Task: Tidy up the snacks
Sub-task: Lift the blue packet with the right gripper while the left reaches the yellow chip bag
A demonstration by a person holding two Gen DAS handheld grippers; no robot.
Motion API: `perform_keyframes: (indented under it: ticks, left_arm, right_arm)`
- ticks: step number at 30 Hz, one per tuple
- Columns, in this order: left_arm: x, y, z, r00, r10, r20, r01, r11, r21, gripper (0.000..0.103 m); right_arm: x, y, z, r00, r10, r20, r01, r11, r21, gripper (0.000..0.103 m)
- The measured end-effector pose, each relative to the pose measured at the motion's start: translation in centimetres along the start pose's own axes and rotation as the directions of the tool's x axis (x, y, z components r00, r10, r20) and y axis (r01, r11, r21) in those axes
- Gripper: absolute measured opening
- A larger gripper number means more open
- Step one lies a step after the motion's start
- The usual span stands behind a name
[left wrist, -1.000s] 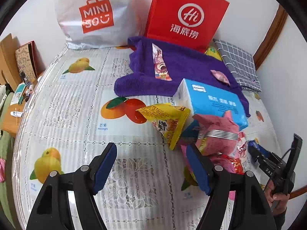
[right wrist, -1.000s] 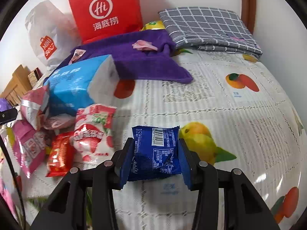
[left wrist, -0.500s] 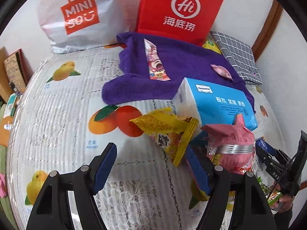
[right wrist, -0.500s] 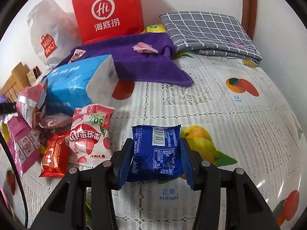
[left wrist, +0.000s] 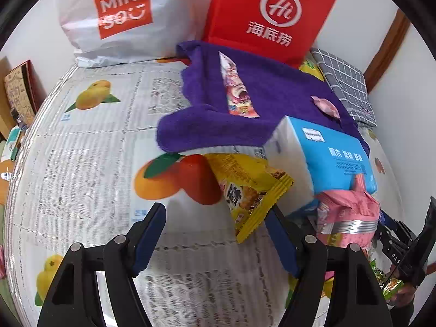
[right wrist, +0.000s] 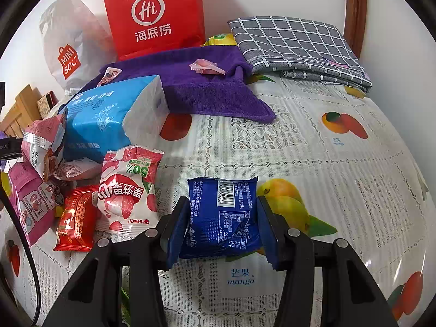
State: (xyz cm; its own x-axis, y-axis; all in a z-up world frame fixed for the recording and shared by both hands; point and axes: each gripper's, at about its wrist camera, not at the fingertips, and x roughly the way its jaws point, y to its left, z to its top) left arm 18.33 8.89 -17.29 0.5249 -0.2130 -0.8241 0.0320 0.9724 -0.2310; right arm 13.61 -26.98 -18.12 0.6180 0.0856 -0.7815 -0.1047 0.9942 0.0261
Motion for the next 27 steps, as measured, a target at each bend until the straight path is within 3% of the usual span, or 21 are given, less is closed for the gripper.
perform_keyframes:
  ticks: [16, 18, 24, 27]
  left_arm:
    - [2.9, -2.6, 1.4, 1.0, 0.0, -0.013, 0.001, 0.99, 0.139, 0.073]
    - [3.2, -2.6, 1.7, 1.0, 0.004, -0.012, -0.002, 0.989, 0.145, 0.069]
    - [3.4, -3.0, 2.0, 1.0, -0.001, -0.006, 0.002, 0.986, 0.167, 0.043]
    - [3.0, -2.6, 1.8, 1.0, -0.013, -0.014, 0.015, 0.988, 0.152, 0.043]
  right_arm:
    - [0.0, 0.0, 0.0, 1.0, 0.0, 0.001, 0.0, 1.0, 0.0, 0.051]
    - [0.0, 0.0, 0.0, 1.0, 0.003, 0.001, -0.003, 1.0, 0.001, 0.052]
    - [0.1, 0.3, 0.1, 1.0, 0.004, -0.003, -0.004, 1.0, -0.013, 0.057]
    - [0.1, 0.3, 0.1, 1.0, 0.015, 0.0, -0.015, 1.0, -0.003, 0.057]
